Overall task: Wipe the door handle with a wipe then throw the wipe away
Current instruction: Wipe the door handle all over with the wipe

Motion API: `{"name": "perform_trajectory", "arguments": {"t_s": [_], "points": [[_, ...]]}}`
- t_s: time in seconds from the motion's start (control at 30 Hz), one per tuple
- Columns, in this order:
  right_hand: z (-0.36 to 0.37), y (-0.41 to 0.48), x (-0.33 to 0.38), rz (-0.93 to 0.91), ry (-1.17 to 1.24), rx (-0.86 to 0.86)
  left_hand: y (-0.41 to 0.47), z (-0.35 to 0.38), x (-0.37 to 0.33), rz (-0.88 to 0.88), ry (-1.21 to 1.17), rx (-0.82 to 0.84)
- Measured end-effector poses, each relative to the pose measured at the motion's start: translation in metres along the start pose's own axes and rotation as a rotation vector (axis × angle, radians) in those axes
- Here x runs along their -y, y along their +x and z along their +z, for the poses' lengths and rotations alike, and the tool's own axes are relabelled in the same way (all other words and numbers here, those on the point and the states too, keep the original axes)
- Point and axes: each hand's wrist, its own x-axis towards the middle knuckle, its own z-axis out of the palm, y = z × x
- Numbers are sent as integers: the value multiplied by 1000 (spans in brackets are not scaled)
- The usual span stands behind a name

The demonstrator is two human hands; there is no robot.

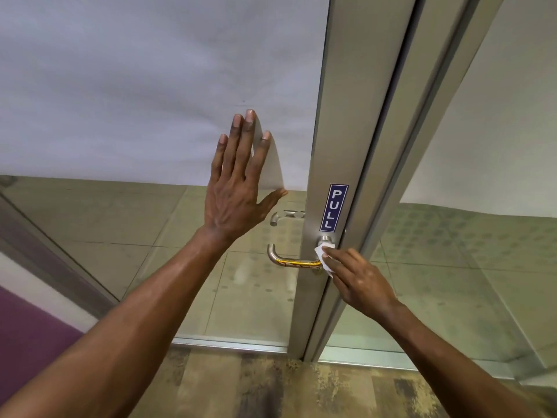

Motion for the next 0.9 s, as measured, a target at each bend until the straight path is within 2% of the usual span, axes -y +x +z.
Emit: {"name": "perform_trajectory", "arguments": {"t_s": [0.17,0.5,0.73,0.9], "points": [[-12,6,-3,-30,34,131,-3,11,15,42,-37,19],[-26,38,-4,-122,-183,309,-6,23,22,79,-8,56],[-24,37,21,-77,-181,235,-7,28,24,81,37,59],[-17,41,45,38,-202,194,-8,29,24,80,45,68]]}}
